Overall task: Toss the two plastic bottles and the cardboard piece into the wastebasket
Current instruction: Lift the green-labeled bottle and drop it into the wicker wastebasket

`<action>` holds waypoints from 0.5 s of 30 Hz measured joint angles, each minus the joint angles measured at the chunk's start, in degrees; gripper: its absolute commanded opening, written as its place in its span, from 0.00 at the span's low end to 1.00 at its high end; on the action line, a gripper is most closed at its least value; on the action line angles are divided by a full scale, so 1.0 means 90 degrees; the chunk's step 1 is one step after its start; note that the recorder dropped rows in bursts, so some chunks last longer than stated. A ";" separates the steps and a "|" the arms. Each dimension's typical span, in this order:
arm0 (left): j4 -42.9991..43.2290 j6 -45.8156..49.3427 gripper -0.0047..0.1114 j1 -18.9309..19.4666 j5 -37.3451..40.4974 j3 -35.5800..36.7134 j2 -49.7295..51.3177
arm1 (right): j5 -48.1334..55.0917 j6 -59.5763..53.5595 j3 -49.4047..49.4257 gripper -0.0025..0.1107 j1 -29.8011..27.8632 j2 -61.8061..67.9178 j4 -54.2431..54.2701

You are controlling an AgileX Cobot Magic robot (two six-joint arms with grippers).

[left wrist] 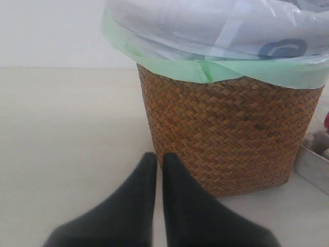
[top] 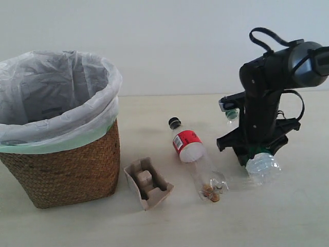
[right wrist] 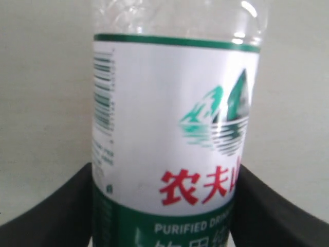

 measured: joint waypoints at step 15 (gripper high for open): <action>0.0000 0.0000 0.07 0.0000 0.0000 0.0000 0.0000 | 0.0355 -0.0036 0.0358 0.02 -0.0301 -0.2375 0.0087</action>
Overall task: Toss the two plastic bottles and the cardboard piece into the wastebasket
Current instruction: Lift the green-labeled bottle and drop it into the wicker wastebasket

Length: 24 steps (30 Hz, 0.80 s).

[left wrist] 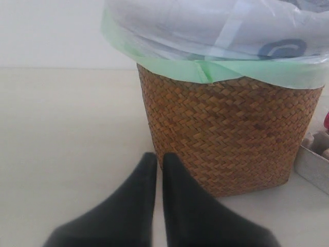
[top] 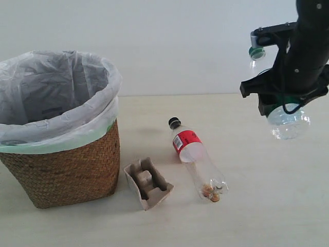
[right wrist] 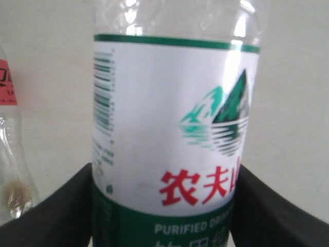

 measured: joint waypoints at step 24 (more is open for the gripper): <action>0.0000 0.0000 0.07 0.0000 0.0000 0.0000 0.0000 | -0.0325 0.2015 0.1762 0.02 -0.0013 -0.1449 -0.2035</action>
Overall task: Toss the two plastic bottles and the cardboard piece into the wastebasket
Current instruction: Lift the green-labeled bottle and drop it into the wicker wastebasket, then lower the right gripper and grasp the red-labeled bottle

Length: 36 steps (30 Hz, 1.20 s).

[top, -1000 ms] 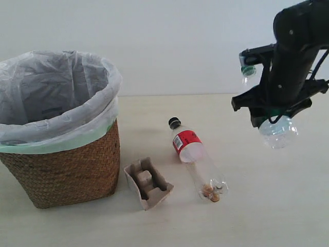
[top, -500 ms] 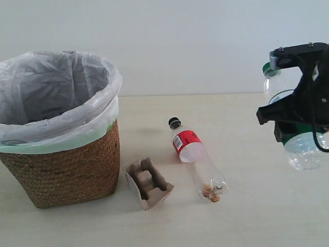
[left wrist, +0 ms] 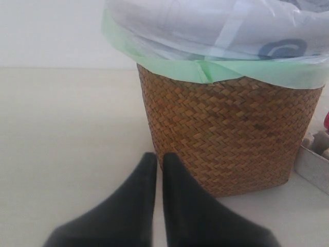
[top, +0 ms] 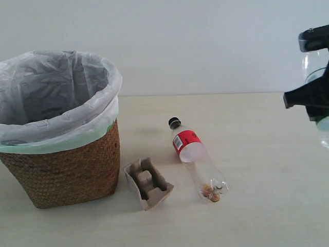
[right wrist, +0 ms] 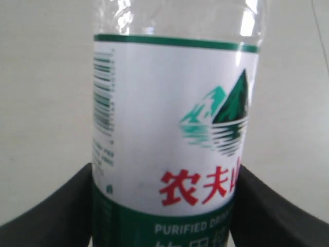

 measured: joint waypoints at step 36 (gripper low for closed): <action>0.0000 0.0000 0.07 0.0000 0.0000 0.0000 0.0000 | 0.1397 -0.1907 -0.7123 0.60 0.2054 0.2926 0.3502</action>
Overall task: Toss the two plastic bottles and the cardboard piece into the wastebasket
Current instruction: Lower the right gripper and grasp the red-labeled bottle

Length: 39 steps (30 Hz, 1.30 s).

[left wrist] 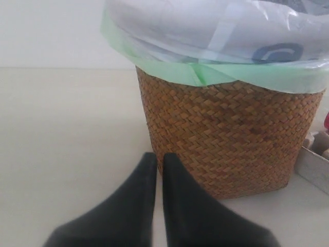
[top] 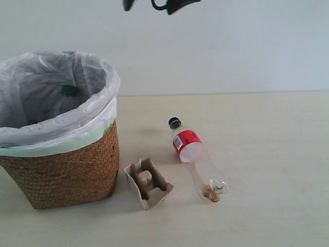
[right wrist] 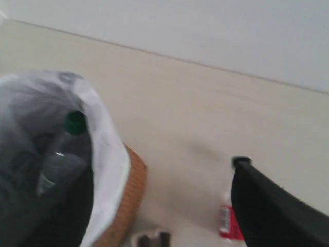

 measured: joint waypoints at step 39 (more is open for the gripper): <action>0.0000 0.0000 0.07 0.0000 -0.0013 0.0000 0.0000 | -0.1659 -0.0903 0.4923 0.57 -0.0465 0.0630 -0.0020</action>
